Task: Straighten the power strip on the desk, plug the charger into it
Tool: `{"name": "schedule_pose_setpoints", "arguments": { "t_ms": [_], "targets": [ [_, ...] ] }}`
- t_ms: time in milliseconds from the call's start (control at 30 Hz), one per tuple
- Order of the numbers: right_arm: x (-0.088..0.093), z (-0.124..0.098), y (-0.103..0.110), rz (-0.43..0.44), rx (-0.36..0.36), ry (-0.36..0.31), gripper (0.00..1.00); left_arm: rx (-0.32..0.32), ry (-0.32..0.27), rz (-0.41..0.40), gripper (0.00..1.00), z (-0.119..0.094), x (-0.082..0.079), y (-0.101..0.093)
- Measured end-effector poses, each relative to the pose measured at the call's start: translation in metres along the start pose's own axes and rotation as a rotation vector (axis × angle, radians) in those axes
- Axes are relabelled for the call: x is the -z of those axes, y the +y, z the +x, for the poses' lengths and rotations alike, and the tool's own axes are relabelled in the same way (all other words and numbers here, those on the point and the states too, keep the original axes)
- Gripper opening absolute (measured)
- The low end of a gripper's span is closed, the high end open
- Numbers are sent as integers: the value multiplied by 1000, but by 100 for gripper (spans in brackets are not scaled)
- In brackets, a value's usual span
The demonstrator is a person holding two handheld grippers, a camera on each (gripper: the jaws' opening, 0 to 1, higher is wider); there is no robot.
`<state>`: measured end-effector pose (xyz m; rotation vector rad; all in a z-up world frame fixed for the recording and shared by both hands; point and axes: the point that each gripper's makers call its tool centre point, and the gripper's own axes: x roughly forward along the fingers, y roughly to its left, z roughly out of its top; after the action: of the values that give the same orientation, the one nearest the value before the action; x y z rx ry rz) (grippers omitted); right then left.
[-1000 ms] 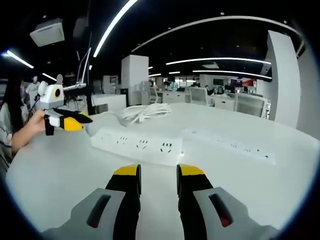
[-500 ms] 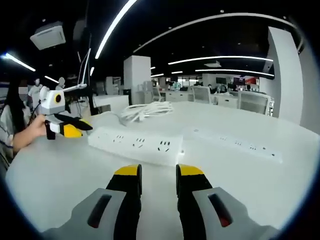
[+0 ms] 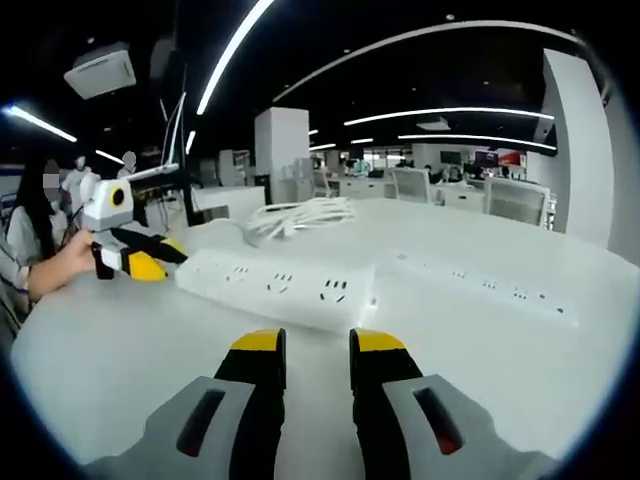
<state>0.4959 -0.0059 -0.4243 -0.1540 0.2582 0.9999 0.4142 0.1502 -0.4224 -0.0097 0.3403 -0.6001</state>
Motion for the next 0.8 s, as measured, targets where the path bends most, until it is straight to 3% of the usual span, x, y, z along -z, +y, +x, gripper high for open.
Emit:
{"name": "schedule_pose_setpoints", "arguments": {
  "t_ms": [467,800],
  "targets": [
    [1,8,2,-8,-11,6,25,9,13,11,29,5,2,-4],
    [-1,3,-13,21,33,-10,24,4,19,7,29,8,3,-1]
  ]
}}
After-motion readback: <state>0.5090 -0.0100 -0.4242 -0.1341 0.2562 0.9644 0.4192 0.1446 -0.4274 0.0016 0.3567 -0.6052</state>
